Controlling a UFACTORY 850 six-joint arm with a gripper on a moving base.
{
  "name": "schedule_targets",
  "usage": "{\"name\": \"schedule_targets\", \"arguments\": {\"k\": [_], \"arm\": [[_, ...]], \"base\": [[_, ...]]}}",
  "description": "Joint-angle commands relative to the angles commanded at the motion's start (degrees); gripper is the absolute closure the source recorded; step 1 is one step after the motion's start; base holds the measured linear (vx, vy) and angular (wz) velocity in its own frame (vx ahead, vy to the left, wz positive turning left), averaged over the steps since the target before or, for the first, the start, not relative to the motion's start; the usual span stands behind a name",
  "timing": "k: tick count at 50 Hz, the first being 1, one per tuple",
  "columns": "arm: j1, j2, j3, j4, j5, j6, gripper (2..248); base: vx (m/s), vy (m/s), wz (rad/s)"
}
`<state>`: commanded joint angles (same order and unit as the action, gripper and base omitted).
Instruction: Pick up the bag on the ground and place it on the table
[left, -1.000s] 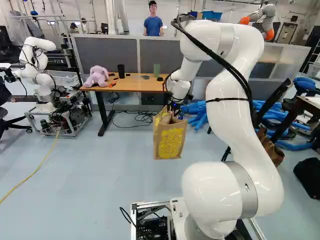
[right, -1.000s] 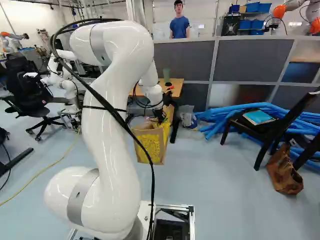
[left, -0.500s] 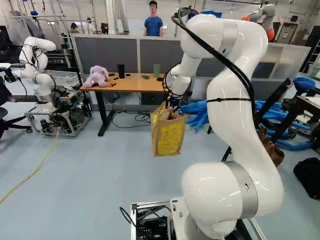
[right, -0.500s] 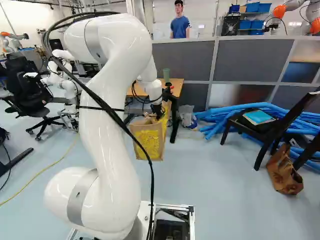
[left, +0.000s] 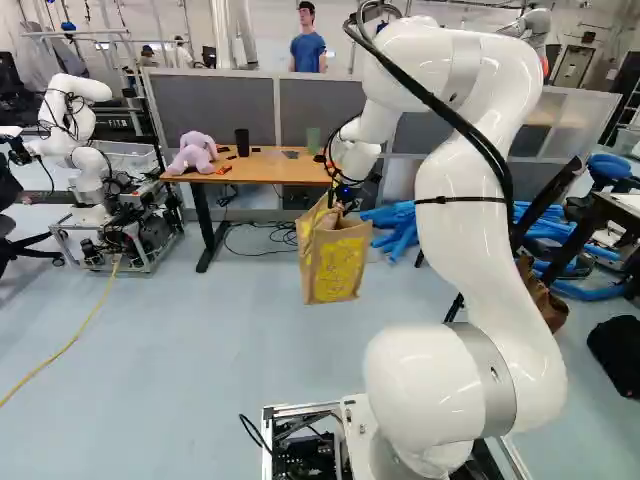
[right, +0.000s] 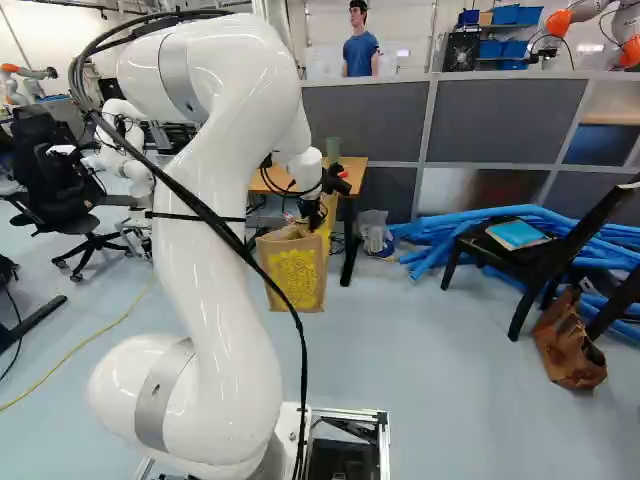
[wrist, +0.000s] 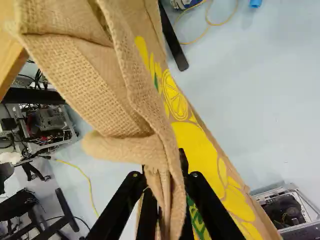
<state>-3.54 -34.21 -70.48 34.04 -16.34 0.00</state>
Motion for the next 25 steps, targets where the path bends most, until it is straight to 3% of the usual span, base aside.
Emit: {"name": "schedule_targets", "arguments": {"k": [25], "arm": [[0.2, 3.4, 0.4, 0.0, -0.1, 0.0, 217]], "base": [[0.000, 0.000, 0.000]]}}
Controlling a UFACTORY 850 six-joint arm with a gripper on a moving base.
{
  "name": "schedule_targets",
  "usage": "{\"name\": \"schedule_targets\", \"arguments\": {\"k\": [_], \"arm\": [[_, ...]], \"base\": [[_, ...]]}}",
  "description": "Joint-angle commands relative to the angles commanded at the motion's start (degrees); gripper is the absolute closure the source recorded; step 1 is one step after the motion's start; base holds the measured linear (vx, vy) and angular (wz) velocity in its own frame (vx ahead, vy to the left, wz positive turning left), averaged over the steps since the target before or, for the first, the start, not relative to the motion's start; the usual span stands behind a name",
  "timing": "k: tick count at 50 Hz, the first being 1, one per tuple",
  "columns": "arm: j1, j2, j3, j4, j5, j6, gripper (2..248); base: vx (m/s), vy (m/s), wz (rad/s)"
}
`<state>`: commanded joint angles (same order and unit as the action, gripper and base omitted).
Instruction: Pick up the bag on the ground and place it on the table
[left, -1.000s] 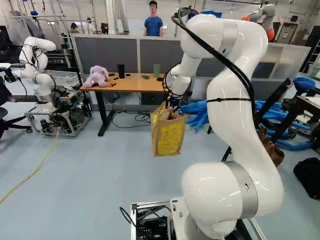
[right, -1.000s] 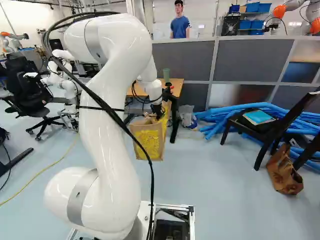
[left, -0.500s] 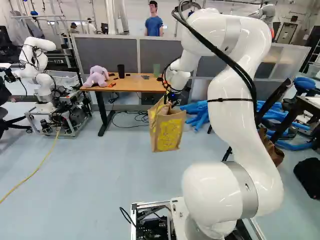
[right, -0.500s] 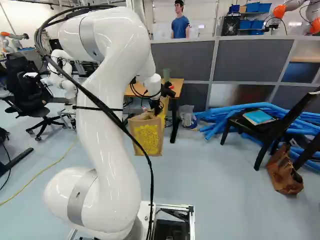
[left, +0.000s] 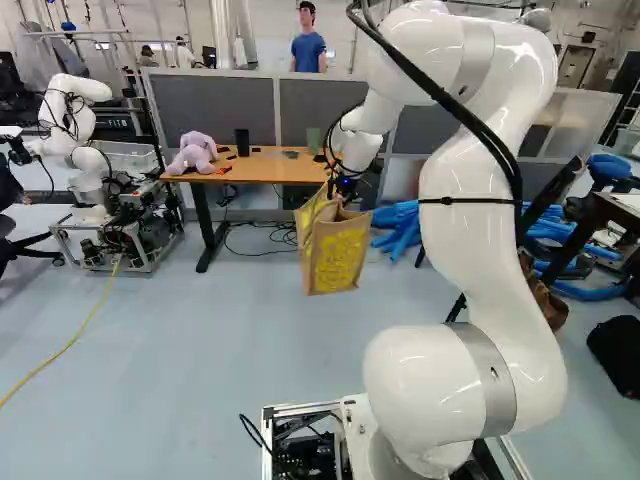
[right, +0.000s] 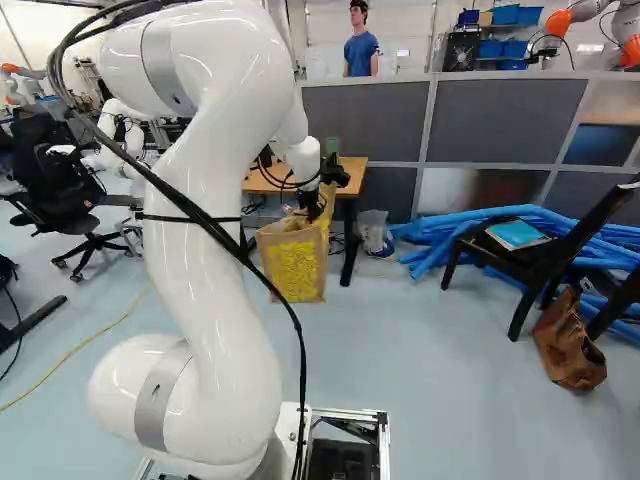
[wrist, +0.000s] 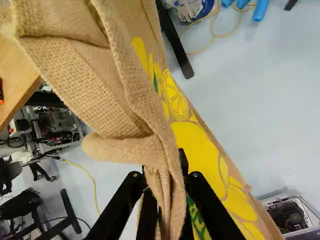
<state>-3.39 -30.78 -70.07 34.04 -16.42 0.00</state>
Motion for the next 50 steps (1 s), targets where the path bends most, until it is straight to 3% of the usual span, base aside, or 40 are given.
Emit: {"name": "schedule_targets", "arguments": {"k": [27, 50], "arm": [[0.1, 2.6, -1.0, -0.3, -1.1, 0.0, 217], [0.2, 3.6, -3.5, -3.3, -4.4, 0.0, 217]], "base": [[0.000, 0.000, 0.000], [0.000, 0.000, 0.000]]}}
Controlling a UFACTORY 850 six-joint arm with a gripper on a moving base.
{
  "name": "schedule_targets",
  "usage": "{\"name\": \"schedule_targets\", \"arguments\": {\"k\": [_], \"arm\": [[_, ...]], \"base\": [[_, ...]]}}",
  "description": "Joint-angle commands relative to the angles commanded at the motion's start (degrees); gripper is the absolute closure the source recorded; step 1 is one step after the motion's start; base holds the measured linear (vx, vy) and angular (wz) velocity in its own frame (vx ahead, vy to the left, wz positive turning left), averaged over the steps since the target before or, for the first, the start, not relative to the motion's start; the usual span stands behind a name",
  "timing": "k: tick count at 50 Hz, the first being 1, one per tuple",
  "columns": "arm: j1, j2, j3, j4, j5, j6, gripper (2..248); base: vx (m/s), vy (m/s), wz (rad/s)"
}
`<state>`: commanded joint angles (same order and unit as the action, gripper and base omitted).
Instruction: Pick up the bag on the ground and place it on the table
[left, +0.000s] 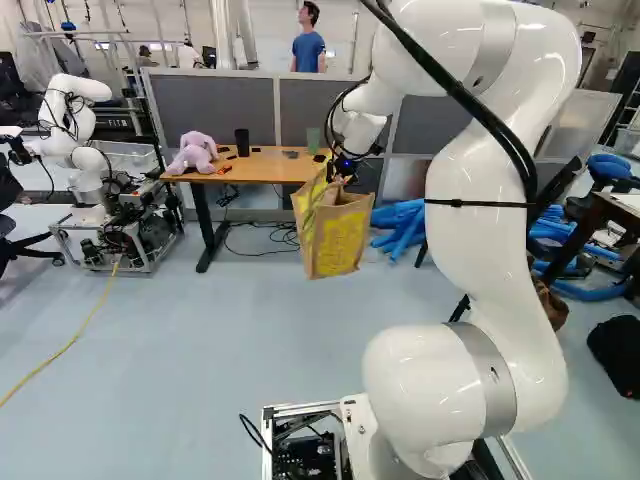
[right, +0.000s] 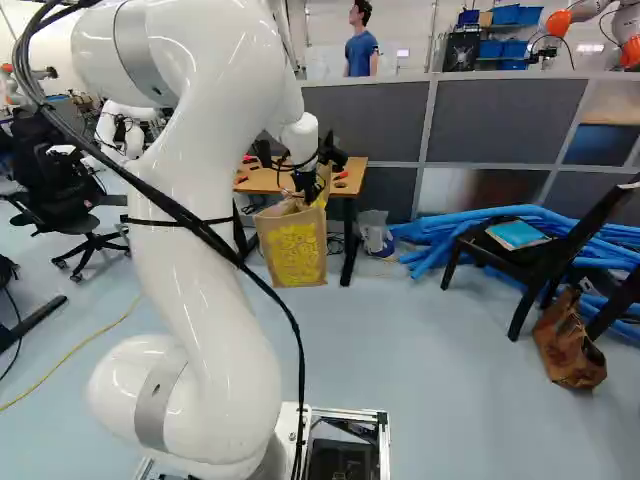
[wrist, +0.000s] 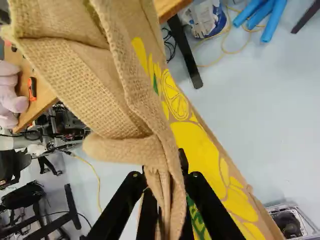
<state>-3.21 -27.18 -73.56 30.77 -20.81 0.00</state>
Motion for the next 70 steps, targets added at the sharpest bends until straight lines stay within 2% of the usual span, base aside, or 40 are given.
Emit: {"name": "schedule_targets", "arguments": {"k": [22, 70], "arm": [[0.0, 0.6, -2.7, -4.3, -4.2, 0.0, 217], [-1.6, -0.2, -11.6, -13.7, -13.8, 0.0, 217]], "base": [[0.000, 0.000, 0.000], [0.000, 0.000, 0.000]]}}
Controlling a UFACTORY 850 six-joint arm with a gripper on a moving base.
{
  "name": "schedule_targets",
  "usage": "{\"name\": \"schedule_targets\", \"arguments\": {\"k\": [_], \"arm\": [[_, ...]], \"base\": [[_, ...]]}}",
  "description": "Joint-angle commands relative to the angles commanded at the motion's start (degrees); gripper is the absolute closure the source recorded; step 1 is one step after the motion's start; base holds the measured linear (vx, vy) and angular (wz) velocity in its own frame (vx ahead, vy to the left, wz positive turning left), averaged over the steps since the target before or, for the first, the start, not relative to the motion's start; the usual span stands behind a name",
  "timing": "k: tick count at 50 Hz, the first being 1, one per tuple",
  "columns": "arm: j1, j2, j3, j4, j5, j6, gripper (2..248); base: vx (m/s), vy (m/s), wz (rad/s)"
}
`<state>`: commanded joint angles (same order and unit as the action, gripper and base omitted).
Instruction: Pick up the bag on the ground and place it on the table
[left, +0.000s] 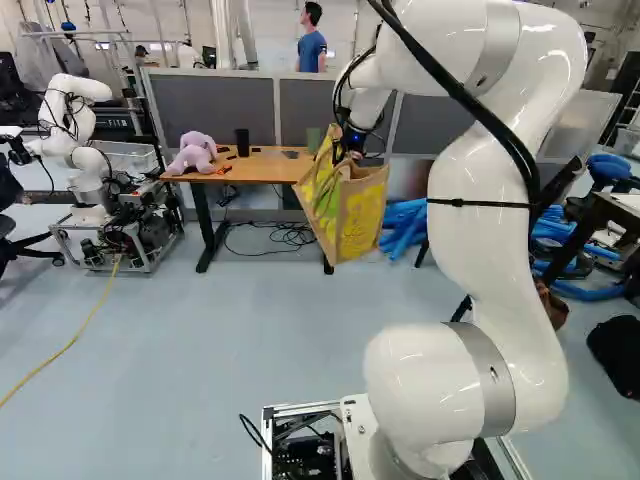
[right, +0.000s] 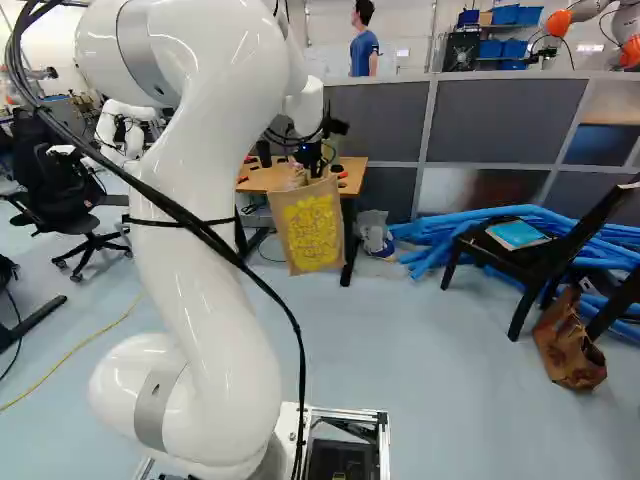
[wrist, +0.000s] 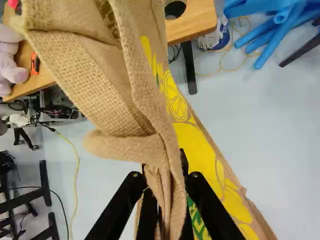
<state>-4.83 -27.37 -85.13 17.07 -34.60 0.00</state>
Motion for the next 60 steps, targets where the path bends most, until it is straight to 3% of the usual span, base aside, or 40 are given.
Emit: {"name": "schedule_targets", "arguments": {"k": [21, 60], "arm": [[-0.1, 1.1, -1.9, -4.1, -4.6, 0.0, 217], [-0.1, 6.2, -1.9, -12.6, -19.0, 0.0, 217]], "base": [[0.000, 0.000, 0.000], [0.000, 0.000, 0.000]]}}
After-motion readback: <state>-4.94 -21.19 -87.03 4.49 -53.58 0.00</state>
